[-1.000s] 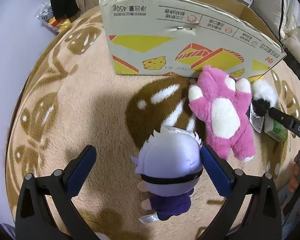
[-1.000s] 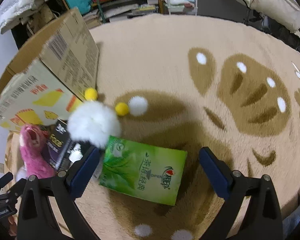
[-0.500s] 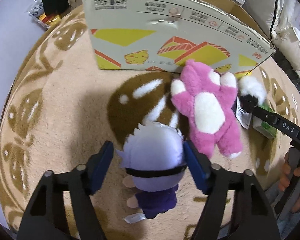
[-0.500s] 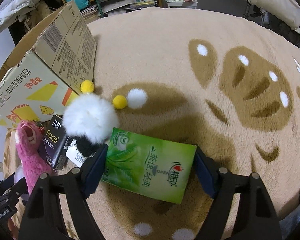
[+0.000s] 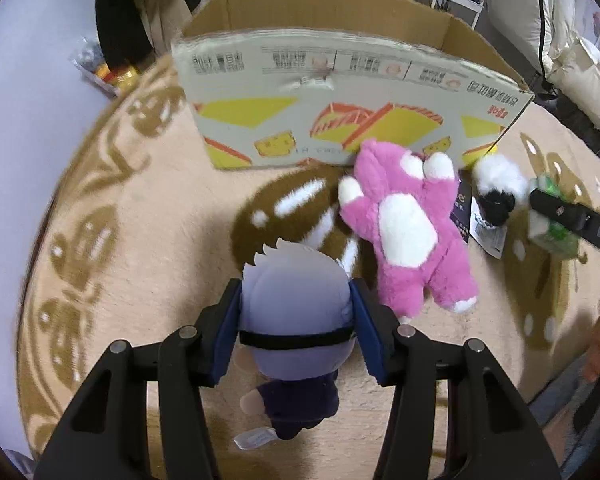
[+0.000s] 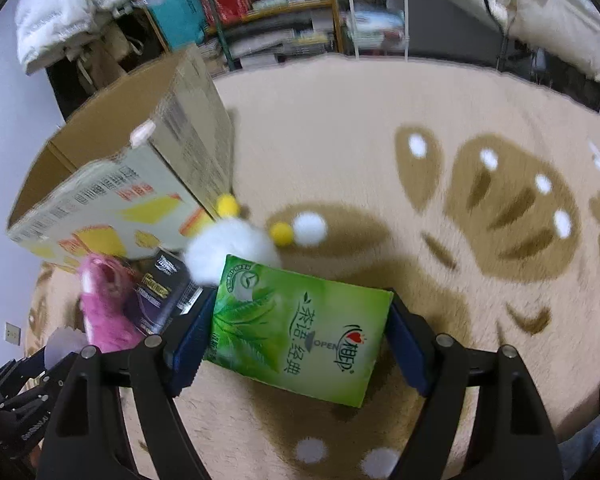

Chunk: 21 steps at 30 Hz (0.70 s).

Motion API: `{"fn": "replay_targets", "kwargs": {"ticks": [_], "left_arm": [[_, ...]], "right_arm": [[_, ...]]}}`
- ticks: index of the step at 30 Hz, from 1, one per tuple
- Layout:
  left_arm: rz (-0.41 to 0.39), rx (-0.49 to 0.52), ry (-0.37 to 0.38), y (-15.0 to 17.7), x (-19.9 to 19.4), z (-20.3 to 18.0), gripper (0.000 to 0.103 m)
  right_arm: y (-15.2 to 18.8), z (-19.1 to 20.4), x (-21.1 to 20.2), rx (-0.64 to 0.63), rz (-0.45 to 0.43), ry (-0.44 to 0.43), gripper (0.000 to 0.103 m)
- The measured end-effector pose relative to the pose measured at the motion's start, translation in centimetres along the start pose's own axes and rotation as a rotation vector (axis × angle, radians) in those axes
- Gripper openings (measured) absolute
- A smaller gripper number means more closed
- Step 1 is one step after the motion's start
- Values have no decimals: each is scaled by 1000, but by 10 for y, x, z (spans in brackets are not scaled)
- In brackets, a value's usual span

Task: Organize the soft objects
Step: 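Grasp the purple-haired doll with the left tool while the right tool grasps the green tissue pack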

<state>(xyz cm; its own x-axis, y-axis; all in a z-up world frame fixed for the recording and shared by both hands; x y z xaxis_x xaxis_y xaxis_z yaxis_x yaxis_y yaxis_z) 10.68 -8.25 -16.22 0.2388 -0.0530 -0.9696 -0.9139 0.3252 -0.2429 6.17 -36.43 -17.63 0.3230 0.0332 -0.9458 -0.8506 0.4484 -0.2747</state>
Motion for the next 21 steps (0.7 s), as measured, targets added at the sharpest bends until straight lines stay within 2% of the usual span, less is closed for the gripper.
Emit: {"fn": "replay_targets", "kwargs": {"ticks": [2,5,10,17,21], "left_arm": [[-41,10,-28,0,-10,-3,52],[-112,10,-88,-1,-26,2,52],[-218,-17,-105,2,-50,8,52],[-347,-57,-152,0,-75,17,52],[-405,-55,-155,0,-87,15,52]], "right_arm": [[-1,5,-14,-28,-64,20,84],[-2,15,-35,-60,-149,-13,84],[-3,33,-65,-128,-288,-56,84],[1,58,-93,-226,-419,-46,84],[-3,62,-107,-248,-476,-77,84]]}}
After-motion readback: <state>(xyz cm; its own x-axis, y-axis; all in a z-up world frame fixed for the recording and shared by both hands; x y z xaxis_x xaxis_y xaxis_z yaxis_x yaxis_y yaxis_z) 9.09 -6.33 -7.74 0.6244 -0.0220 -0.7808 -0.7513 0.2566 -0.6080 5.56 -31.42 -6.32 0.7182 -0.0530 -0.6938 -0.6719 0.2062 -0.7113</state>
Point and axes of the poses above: each gripper's, at about its wrist camera, not at the fingertips, and x roughly the way its jaws point, z to its left, y to its underside, the point moved 5 cm from there along x, roughly the way its jaws point, and after that the axes turned 11 degrees about z, right-handed, at the moved point
